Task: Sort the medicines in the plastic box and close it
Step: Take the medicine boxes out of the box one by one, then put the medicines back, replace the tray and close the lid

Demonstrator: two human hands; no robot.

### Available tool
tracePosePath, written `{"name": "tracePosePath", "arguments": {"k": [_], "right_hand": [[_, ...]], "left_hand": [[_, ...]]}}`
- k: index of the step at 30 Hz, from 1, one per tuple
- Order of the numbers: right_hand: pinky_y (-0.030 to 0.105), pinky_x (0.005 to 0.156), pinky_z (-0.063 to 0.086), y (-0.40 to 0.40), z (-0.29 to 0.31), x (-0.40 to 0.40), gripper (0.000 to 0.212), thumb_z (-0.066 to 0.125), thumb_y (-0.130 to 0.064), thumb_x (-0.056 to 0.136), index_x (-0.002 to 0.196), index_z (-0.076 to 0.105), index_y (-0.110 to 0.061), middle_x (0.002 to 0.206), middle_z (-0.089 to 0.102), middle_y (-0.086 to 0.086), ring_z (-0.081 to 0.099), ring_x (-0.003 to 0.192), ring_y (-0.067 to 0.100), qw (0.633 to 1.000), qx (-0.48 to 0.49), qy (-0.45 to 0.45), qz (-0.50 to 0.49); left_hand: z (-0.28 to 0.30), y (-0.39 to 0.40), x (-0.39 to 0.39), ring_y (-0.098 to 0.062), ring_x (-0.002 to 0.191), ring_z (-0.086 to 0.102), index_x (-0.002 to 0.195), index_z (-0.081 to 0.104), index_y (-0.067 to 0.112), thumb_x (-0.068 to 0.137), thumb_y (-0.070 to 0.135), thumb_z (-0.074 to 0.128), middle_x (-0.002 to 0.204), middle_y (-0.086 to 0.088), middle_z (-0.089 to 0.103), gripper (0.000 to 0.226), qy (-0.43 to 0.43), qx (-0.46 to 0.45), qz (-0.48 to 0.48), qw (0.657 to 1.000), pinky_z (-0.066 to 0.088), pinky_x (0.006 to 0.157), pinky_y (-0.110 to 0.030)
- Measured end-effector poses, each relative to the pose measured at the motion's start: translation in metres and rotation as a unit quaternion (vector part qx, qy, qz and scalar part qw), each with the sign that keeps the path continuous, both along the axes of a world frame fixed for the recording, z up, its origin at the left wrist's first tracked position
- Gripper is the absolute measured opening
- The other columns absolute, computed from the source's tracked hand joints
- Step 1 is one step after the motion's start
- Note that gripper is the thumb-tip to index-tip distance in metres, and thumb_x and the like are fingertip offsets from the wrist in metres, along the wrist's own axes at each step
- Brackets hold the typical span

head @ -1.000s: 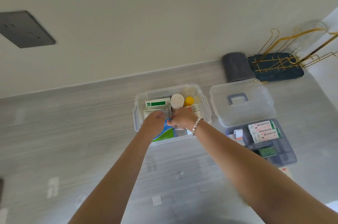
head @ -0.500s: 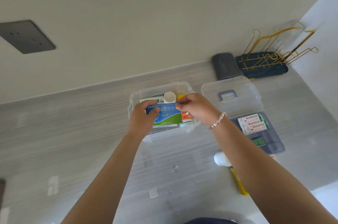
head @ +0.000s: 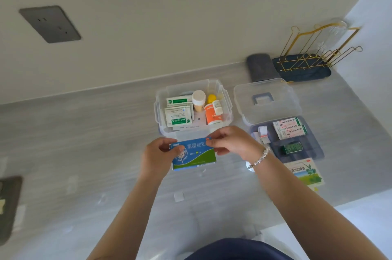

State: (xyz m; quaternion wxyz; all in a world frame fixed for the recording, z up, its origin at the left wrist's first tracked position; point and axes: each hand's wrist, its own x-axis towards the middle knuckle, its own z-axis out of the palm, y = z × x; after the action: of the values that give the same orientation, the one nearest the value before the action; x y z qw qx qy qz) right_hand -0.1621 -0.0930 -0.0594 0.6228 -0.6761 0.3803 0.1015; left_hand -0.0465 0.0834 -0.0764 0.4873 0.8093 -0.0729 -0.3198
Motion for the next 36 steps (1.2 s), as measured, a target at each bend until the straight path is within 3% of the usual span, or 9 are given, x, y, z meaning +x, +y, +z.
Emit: {"name": "tracePosePath", "arguments": {"k": [5, 9, 13, 17, 21, 24, 29, 34, 36], "right_hand": [[0.02, 0.06, 0.056, 0.03, -0.047, -0.007, 0.024, 0.073, -0.015, 0.077, 0.098, 0.068, -0.004, 0.079, 0.067, 0.011, 0.062, 0.061, 0.017, 0.998, -0.019, 0.052, -0.022], [0.023, 0.058, 0.054, 0.047, -0.082, -0.018, 0.025, 0.076, -0.014, 0.073, 0.095, 0.068, -0.004, 0.07, 0.066, 0.006, 0.061, 0.06, 0.019, 0.994, -0.035, 0.088, -0.059], [0.025, 0.057, 0.052, 0.056, -0.102, -0.03, 0.022, 0.077, -0.012, 0.07, 0.089, 0.069, -0.006, 0.062, 0.062, 0.0, 0.059, 0.059, 0.018, 0.989, -0.039, 0.109, -0.095], [0.033, 0.069, 0.051, 0.059, -0.109, -0.034, 0.013, 0.077, -0.011, 0.068, 0.073, 0.067, -0.017, 0.062, 0.06, -0.004, 0.057, 0.064, 0.02, 0.988, -0.06, 0.107, -0.097], [0.03, 0.07, 0.049, 0.059, -0.114, -0.036, 0.022, 0.078, -0.015, 0.067, 0.088, 0.072, -0.008, 0.064, 0.061, -0.007, 0.056, 0.059, 0.01, 0.986, -0.078, 0.106, -0.1], [0.029, 0.072, 0.05, 0.06, -0.113, -0.036, 0.023, 0.077, -0.016, 0.068, 0.089, 0.071, -0.008, 0.071, 0.063, -0.003, 0.057, 0.063, 0.011, 0.985, -0.092, 0.108, -0.095], [0.026, 0.072, 0.051, 0.057, -0.096, -0.039, 0.023, 0.077, -0.017, 0.07, 0.092, 0.071, -0.011, 0.069, 0.059, -0.013, 0.056, 0.063, 0.003, 0.987, -0.102, 0.061, -0.106], [0.023, 0.064, 0.053, 0.05, -0.06, -0.055, 0.007, 0.069, -0.016, 0.079, 0.079, 0.069, -0.023, 0.071, 0.067, 0.001, 0.061, 0.066, 0.011, 0.993, -0.063, -0.026, -0.101], [0.025, 0.067, 0.054, 0.044, -0.045, -0.065, 0.011, 0.067, -0.014, 0.08, 0.079, 0.069, -0.025, 0.071, 0.069, 0.0, 0.063, 0.067, 0.013, 0.99, -0.07, -0.058, -0.111]], "left_hand": [[-0.04, 0.025, -0.022, -0.015, 0.068, 0.062, 0.086, 0.07, 0.019, 0.071, 0.018, 0.078, 0.076, 0.001, 0.067, 0.017, 0.018, 0.059, 0.036, 0.997, 0.046, 0.058, -0.025], [-0.064, 0.035, -0.038, -0.018, 0.072, 0.063, 0.088, 0.072, 0.015, 0.071, 0.017, 0.078, 0.08, -0.002, 0.069, 0.019, 0.041, 0.08, 0.057, 0.994, 0.049, 0.066, -0.028], [-0.078, 0.038, -0.048, -0.014, 0.073, 0.063, 0.092, 0.071, 0.015, 0.074, 0.017, 0.076, 0.082, 0.001, 0.069, 0.018, 0.042, 0.099, 0.042, 0.993, 0.046, 0.062, -0.022], [-0.086, 0.037, -0.054, -0.014, 0.074, 0.063, 0.093, 0.072, 0.014, 0.074, 0.016, 0.075, 0.083, 0.001, 0.07, 0.02, 0.031, 0.113, 0.018, 0.993, 0.045, 0.063, -0.021], [-0.089, 0.037, -0.055, -0.017, 0.078, 0.064, 0.098, 0.071, 0.011, 0.075, 0.015, 0.075, 0.085, -0.002, 0.07, 0.023, 0.035, 0.119, 0.002, 0.992, 0.049, 0.068, -0.025], [-0.087, 0.036, -0.056, -0.014, 0.077, 0.062, 0.1, 0.07, 0.01, 0.075, 0.019, 0.076, 0.086, 0.001, 0.067, 0.027, 0.011, 0.124, -0.008, 0.992, 0.044, 0.06, -0.018], [-0.071, 0.026, -0.062, -0.011, 0.087, 0.057, 0.101, 0.067, 0.017, 0.077, 0.024, 0.074, 0.1, 0.0, 0.063, 0.026, -0.037, 0.093, -0.024, 0.995, 0.041, 0.071, -0.017], [-0.048, 0.007, -0.08, -0.009, 0.075, 0.062, 0.092, 0.069, 0.02, 0.081, 0.022, 0.067, 0.082, 0.006, 0.069, 0.011, 0.004, 0.024, -0.033, 0.999, 0.044, 0.059, -0.009], [-0.038, -0.003, -0.09, -0.012, 0.077, 0.063, 0.085, 0.067, 0.027, 0.084, 0.016, 0.064, 0.08, 0.006, 0.069, 0.011, 0.015, -0.008, -0.052, 0.999, 0.046, 0.065, -0.012]]}}
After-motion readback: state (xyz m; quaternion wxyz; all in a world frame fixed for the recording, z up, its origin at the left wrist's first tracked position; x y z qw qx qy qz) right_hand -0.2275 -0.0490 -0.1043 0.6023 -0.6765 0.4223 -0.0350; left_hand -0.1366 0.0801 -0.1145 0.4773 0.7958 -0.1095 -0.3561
